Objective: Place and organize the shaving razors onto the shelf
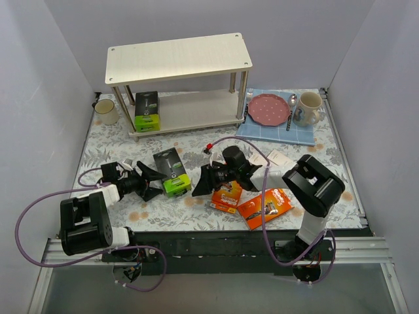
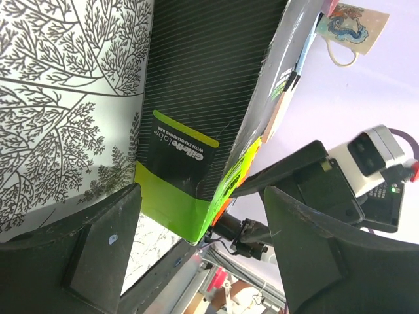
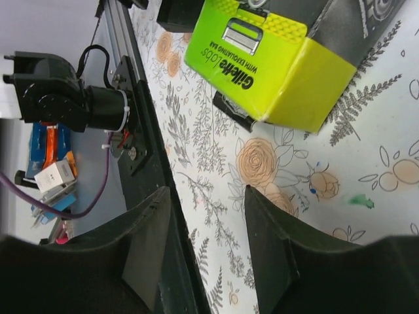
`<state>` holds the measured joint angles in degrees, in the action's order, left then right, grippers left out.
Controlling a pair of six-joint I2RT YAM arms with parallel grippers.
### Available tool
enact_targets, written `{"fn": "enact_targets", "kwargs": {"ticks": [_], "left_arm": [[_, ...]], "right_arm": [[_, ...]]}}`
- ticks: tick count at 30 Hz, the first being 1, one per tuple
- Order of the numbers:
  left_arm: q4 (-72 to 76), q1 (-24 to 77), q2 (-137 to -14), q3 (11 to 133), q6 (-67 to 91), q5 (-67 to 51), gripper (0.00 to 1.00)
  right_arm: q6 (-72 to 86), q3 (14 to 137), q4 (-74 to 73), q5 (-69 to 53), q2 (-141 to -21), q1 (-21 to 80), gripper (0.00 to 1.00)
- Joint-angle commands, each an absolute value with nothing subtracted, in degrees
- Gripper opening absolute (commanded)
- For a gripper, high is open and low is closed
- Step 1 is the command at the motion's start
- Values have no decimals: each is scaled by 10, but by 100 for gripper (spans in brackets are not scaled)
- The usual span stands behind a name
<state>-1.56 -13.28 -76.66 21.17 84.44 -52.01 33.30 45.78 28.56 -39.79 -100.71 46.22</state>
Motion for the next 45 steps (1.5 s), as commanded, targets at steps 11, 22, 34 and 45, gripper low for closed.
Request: {"fn": "enact_targets", "kwargs": {"ticks": [11, 22, 34, 45], "left_arm": [[-36, -134, -748, 210, 812, -492, 76], [-44, -133, -813, 209, 801, -469, 73], [-22, -133, -802, 200, 831, -484, 89], [126, -134, -845, 181, 941, -556, 88]], "right_arm": [[474, 516, 416, -368, -1131, 487, 48], [482, 540, 401, -333, -1161, 500, 38], [438, 599, 434, -411, -1151, 497, 2], [405, 566, 446, -446, -1114, 532, 1]]}}
